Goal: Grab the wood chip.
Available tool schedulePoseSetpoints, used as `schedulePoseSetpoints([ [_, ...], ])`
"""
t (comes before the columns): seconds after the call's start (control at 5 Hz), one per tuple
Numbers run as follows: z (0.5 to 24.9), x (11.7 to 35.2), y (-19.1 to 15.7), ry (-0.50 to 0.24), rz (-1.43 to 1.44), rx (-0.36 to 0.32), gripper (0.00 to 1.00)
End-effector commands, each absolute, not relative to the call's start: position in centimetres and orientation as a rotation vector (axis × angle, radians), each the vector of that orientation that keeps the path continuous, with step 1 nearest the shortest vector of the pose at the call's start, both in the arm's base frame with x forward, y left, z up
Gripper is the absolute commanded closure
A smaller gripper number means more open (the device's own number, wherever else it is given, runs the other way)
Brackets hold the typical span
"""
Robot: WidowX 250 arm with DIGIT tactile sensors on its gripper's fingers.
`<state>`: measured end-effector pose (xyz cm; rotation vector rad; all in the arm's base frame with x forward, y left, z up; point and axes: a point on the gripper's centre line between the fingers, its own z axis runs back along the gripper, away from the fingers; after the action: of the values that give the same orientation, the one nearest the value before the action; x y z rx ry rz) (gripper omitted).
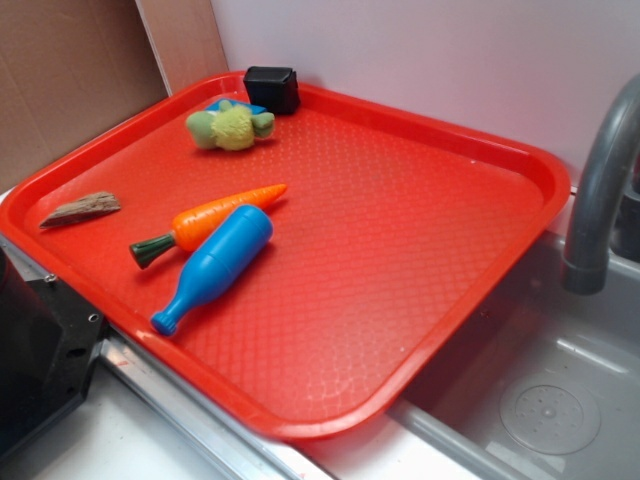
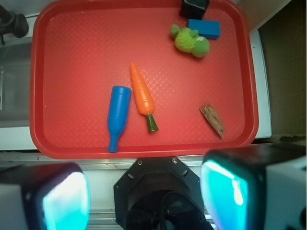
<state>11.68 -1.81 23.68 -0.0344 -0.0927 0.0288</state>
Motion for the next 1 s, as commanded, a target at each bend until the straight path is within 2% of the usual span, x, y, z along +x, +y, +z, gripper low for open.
schedulePoseSetpoints([
  [0.0,23.7,11.7,-1.8,-0.093,0.029,-0.034,0.00],
  [0.2,19.4,13.3,2.9,-0.194,-0.200,-0.022,0.00],
  [0.4,14.7,14.0,6.4,-0.145,-0.297,0.036,0.00],
  [0.6,9.5,13.8,9.0,-0.063,-0.299,-0.004,0.00],
  [0.8,5.8,14.7,10.0,0.000,-0.304,-0.024,0.00],
])
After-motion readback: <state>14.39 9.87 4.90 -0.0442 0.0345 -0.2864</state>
